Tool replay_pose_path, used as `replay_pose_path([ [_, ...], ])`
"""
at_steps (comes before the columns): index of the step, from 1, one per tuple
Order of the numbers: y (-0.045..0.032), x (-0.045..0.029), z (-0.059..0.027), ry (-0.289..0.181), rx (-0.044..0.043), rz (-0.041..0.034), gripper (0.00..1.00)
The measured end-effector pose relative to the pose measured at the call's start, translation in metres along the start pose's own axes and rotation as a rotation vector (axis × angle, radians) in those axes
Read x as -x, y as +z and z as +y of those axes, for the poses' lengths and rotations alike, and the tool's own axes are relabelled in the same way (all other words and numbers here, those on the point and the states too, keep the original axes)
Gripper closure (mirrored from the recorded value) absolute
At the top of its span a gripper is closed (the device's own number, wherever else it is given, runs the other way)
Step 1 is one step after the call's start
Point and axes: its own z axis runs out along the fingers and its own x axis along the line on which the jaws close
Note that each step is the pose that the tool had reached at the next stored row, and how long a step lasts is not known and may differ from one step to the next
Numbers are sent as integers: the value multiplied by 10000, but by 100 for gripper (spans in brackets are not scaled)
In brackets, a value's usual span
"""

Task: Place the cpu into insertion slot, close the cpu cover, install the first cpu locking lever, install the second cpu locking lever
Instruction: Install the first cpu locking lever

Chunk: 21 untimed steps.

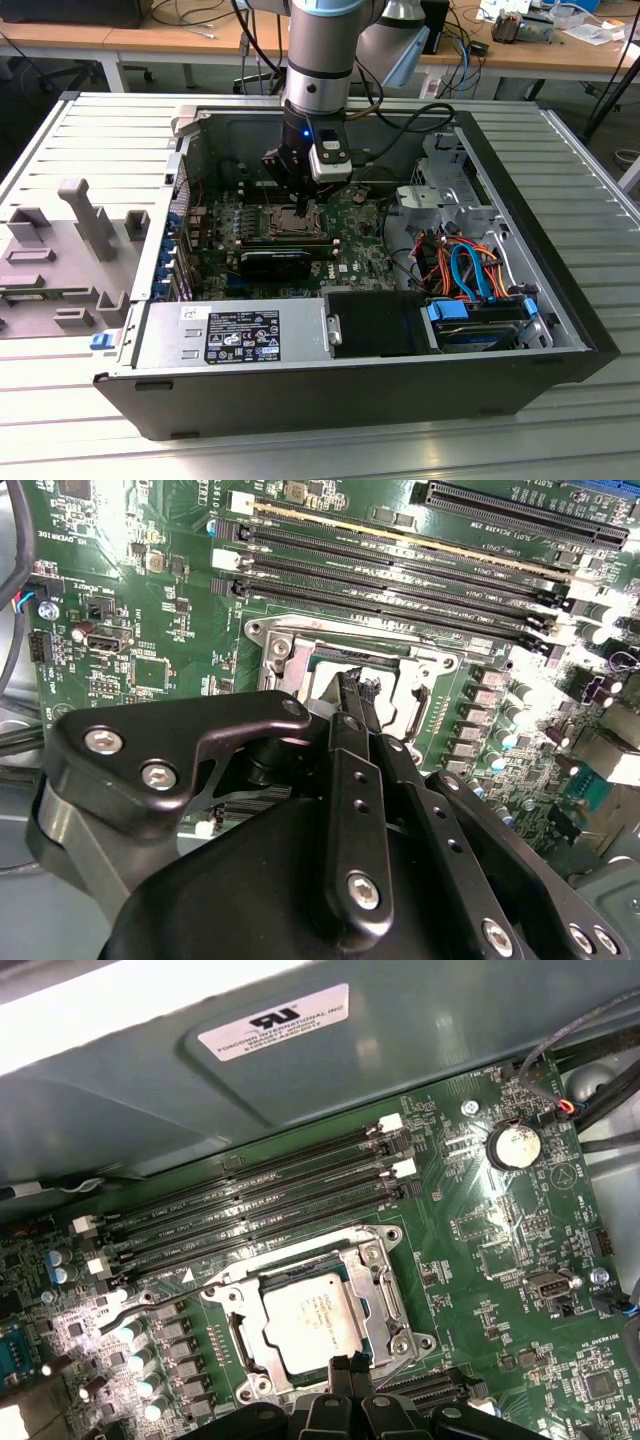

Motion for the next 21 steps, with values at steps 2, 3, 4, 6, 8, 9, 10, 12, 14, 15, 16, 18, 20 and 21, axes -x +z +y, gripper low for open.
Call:
replay_pose_path([
  [2,0,0,0,-16,1,-1,89],
  [3,0,0,0,-23,1,-1,89],
  [4,0,0,0,-32,1,-2,89],
  [6,0,0,0,-47,2,-3,89],
  [8,0,0,0,-65,2,-5,89],
  [9,0,0,0,-77,2,-6,89],
  [10,0,0,0,-89,2,-7,89],
  [12,0,0,0,-113,5,-7,89],
  [14,0,0,0,-170,22,-6,89],
  [15,-1,-1,-1,-224,40,-4,89],
  [16,-1,0,0,-266,73,3,89],
  [18,0,0,0,-380,470,113,89],
  [20,0,0,0,-415,860,227,89],
  [21,0,0,0,-433,1091,294,89],
])
